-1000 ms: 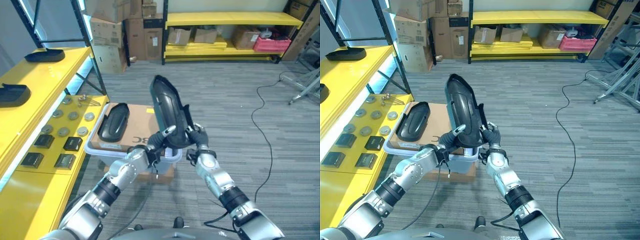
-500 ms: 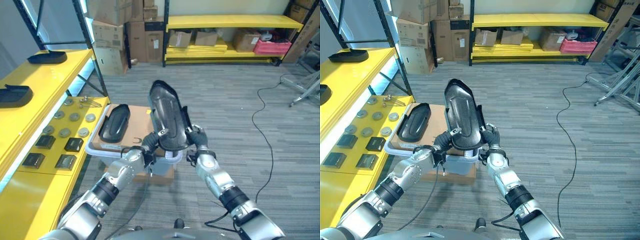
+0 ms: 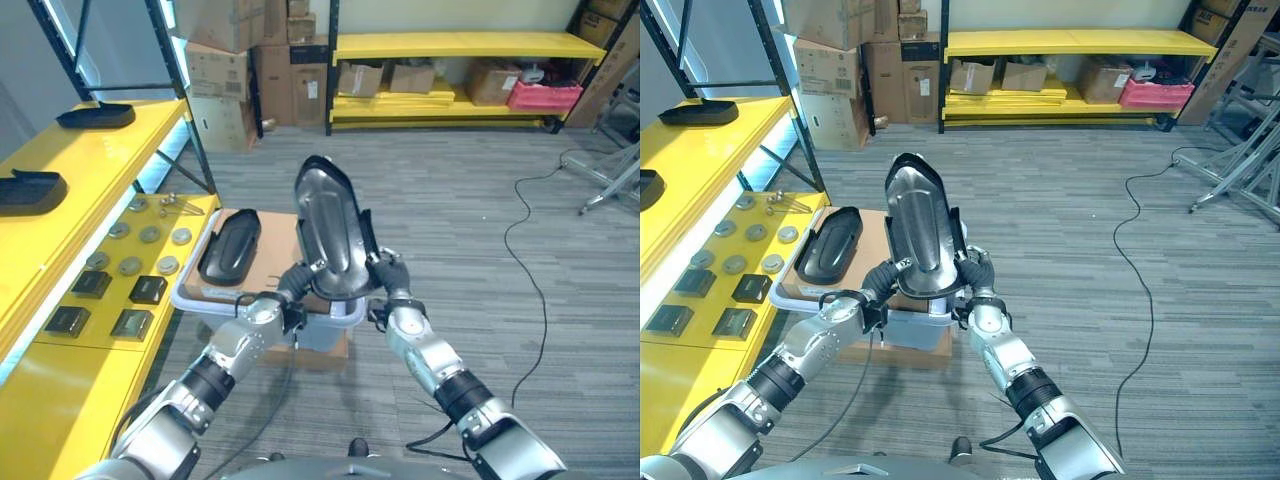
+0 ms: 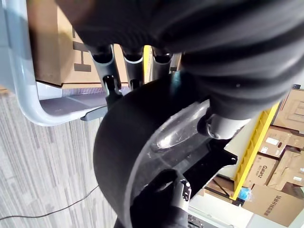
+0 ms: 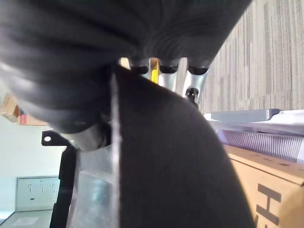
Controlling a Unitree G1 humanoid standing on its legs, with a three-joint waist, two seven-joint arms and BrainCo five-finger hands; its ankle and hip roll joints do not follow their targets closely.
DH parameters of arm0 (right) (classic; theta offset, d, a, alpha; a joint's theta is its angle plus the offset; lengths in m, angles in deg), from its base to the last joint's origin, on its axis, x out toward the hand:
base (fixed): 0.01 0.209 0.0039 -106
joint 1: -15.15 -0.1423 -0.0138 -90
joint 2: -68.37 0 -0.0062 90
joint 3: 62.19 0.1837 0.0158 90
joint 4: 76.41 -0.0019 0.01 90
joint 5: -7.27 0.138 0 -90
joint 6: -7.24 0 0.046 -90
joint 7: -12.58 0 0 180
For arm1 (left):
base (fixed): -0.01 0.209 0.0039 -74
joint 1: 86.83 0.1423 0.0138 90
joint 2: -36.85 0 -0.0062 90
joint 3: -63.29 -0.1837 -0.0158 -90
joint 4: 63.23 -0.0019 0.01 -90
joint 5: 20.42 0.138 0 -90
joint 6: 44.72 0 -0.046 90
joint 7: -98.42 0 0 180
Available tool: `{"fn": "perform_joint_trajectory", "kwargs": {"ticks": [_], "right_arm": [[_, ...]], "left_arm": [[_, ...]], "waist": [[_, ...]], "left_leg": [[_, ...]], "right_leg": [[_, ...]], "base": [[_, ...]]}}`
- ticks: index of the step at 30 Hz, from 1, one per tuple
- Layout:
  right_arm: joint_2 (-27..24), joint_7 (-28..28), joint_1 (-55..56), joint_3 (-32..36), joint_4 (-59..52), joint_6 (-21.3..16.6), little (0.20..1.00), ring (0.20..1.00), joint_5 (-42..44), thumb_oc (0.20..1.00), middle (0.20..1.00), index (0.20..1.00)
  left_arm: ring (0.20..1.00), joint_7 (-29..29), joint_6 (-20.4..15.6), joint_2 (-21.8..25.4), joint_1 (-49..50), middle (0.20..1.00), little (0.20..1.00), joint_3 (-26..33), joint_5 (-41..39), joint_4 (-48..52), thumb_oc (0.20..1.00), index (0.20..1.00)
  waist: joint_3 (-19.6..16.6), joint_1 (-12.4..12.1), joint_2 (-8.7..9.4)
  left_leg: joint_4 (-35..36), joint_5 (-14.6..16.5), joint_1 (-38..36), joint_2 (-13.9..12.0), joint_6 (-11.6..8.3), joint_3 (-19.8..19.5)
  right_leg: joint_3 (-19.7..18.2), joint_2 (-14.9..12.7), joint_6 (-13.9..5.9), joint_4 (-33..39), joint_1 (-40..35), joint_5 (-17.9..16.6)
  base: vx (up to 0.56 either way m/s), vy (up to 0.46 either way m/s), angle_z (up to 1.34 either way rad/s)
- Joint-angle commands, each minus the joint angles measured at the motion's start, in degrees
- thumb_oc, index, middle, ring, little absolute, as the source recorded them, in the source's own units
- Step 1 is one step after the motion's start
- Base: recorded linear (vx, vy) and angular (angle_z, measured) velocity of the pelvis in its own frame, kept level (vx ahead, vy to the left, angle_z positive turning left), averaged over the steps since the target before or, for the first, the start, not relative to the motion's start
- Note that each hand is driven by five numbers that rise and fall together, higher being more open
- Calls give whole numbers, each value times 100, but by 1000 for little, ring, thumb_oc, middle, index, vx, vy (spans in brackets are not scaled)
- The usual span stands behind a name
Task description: Move parts from the plastic box to the shelf.
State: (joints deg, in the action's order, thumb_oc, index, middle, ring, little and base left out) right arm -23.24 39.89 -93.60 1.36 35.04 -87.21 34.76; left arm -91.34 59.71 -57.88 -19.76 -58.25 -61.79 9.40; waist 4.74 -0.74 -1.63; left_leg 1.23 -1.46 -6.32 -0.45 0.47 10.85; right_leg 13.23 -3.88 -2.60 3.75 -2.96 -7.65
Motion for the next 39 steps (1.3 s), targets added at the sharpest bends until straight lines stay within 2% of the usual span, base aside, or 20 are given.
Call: {"fn": "perform_joint_trajectory", "kwargs": {"ticks": [1,10,16,20,22,24,27,30,31,34,36,39], "right_arm": [[408,-145,-840,-114,105,-169,1000,1000,175,1000,1000,1000],[415,91,-812,-19,219,152,1000,1000,359,1000,1000,1000],[174,126,-583,234,307,334,1000,1000,102,1000,1000,1000],[-438,-195,248,759,313,526,1000,1000,-226,1000,1000,1000],[-539,-209,444,862,356,569,1000,1000,-240,1000,1000,1000],[-745,-495,1107,1265,480,564,1000,1000,-539,1000,1000,1000],[-840,-837,1778,1711,762,651,1000,1000,-861,1000,1000,1000],[-850,-1178,2242,1944,1183,627,1000,1000,-1000,1000,1000,1000],[-799,-1482,2536,2005,1546,661,1000,1000,-1196,1000,1000,1000],[-702,-1789,2805,1973,1947,608,1000,1000,-1412,1000,1000,1000],[-507,-1990,2965,1844,2416,589,1000,1000,-1529,1000,1000,1000],[-353,-2199,2971,1698,2777,754,1000,1000,-1676,1000,1000,1000]], "left_arm": [[200,223,-632,-404,-805,200,200,-326,-17,-100,200,200],[200,-84,-1104,-365,-864,200,200,-174,51,169,200,200],[200,-405,-1503,-104,-797,200,200,256,167,560,200,200],[200,-453,-1958,639,-352,200,200,1085,602,1041,200,200],[200,-488,-2051,801,-229,200,200,1269,698,1127,200,200],[200,-357,-2218,1227,273,200,200,1916,833,1431,200,200],[200,-344,-2266,1626,894,200,200,2718,1095,1838,200,200],[200,-459,-2268,1792,1320,200,200,3273,1087,2055,200,200],[200,-621,-2330,1836,1620,200,200,3654,1128,2160,200,200],[200,-822,-2384,1844,1853,200,200,3960,1230,2209,200,200],[200,-1019,-2432,1802,2082,200,200,4246,1216,2212,200,200],[200,-1264,-2503,1708,2404,200,200,4503,1219,2221,200,200]], "waist": [[-240,-153,86],[-241,-150,96],[-245,-165,95],[-232,-164,92],[-225,-165,95],[-192,-148,93],[-118,-121,92],[-49,-124,99],[6,-146,104],[42,-196,118],[91,-315,128],[201,-514,120]], "left_leg": [[-82,210,166,-178,-214,-129],[-45,212,131,-172,-214,-146],[-28,200,152,-166,-217,-169],[-6,185,200,-181,-224,-144],[-3,181,211,-187,-226,-136],[-1,172,244,-210,-227,-118],[-35,151,307,-255,-254,-93],[-66,137,375,-284,-279,-99],[-110,144,426,-301,-303,-121],[-156,104,551,-324,-340,-175],[-215,63,685,-341,-390,-290],[-375,27,888,-366,-450,-442]], "right_leg": [[142,-308,-550,-360,-263,759],[136,-305,-536,-355,-277,758],[129,-299,-525,-354,-259,752],[147,-295,-511,-349,-217,762],[151,-291,-507,-357,-204,771],[154,-267,-483,-388,-158,806],[180,-239,-450,-436,-110,854],[217,-214,-426,-462,-84,893],[260,-202,-410,-488,-87,941],[320,-189,-381,-487,-69,962],[428,-170,-343,-482,-89,1008],[598,-160,-284,-509,-100,1068]], "base": [[0,0,0],[0,0,0],[0,0,0],[0,0,0],[0,0,0],[-58,-15,2],[-69,-19,0],[-76,-30,4],[-84,-36,7],[-64,-43,19],[-45,-59,31],[-27,-18,35]]}}
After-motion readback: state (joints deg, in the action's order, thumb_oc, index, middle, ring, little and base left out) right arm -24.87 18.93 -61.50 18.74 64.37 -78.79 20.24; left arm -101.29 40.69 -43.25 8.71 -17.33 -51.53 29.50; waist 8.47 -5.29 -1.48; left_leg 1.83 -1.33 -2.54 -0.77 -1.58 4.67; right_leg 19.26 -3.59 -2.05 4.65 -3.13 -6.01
